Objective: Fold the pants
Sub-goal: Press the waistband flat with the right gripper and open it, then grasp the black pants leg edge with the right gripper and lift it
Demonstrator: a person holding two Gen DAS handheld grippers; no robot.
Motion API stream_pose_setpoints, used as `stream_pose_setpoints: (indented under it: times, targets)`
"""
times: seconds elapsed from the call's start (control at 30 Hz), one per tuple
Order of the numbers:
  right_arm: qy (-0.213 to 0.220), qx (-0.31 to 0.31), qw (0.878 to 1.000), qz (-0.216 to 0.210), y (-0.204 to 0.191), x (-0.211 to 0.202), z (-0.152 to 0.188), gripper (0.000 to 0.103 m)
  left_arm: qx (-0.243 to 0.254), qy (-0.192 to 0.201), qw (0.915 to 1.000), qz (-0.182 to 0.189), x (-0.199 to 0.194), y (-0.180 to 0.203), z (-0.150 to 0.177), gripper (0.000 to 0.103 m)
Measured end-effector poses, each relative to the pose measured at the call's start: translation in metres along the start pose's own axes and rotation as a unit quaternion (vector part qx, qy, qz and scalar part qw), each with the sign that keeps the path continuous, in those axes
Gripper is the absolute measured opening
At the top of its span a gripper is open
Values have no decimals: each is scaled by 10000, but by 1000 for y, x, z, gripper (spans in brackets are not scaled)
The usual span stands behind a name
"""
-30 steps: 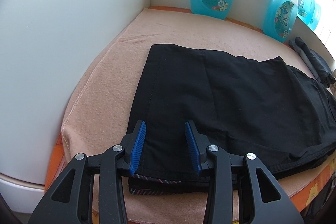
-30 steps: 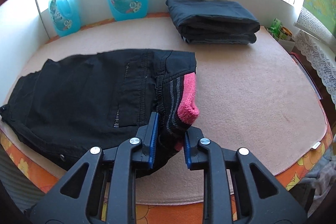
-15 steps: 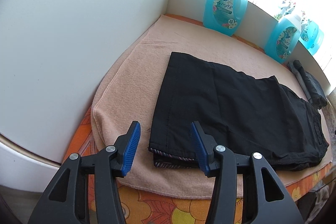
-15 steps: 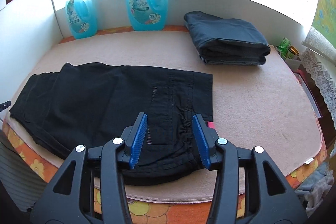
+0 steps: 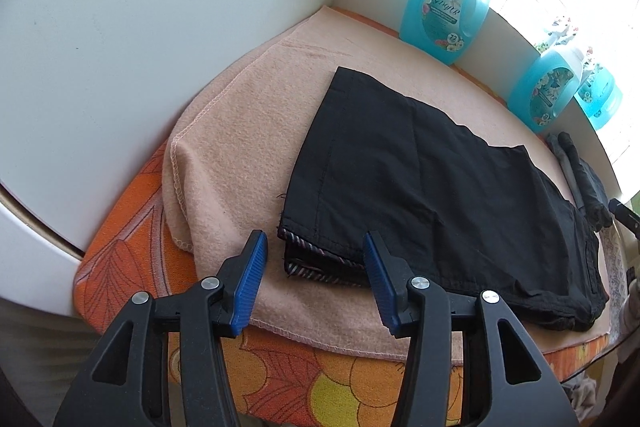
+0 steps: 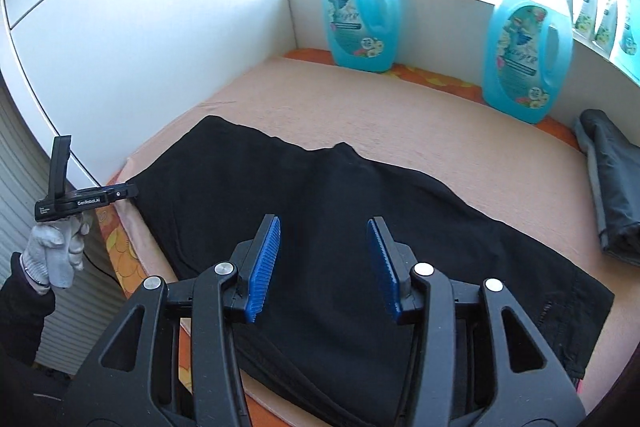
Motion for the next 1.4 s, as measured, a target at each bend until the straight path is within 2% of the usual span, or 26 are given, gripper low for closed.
stream_pose_setpoints:
  times: [0.13,0.3,0.43,0.53,0.63,0.7,0.8,0.9,1.17,1.27,1.3,1.4]
  targets:
    - [-350,-56,9973,-637,-44,46,-12,47,-98,106,9999,-46,-1,-1,0,48]
    - [-975,-129,9849,-1422,-106,106,-13,47,-385,219,9989,119,-8,-3,5,48]
    - [-1401,-277,9752,-1688,-142,140,-2,47,-422,246,9987,157,-10,2,7,48]
    - [-1595,-223,9703,-1802,-155,155,4,47,-691,279,9967,312,-8,2,3,49]
    - [-1736,-88,9660,-1916,-164,164,2,47,-760,382,9956,396,-8,5,0,48]
    - [-1800,2,9640,-1958,-172,175,-6,48,-647,479,9957,449,-9,10,-1,48]
    - [-2014,95,9587,-2005,-190,193,-18,53,-556,595,9950,570,-12,18,-3,39]
    - [-2217,93,9540,-2017,-211,212,-29,53,-555,683,9939,661,-13,22,-5,38]
    - [-3015,-660,9368,-1646,-255,258,-13,53,-526,782,9928,741,-11,28,-8,38]
    - [-3020,-919,9362,-1543,-260,257,-8,54,-458,801,9931,724,-10,29,-8,38]
    - [-3008,-979,9363,-1523,-260,257,-7,53,-435,809,9933,701,-10,29,-8,38]
    - [-2895,-1254,9399,-1308,-258,257,-6,32,-448,865,9931,660,-10,29,-7,39]
Point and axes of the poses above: each gripper's, at about its wrist camera, not at the fingertips, and x roughly the way its jaws point, y to its right, z to its underside, the point moved 8 cm from there along x, roughly the way its jaws point, and after that the axes turned 10 degrees about y, right-handed, at the moved point
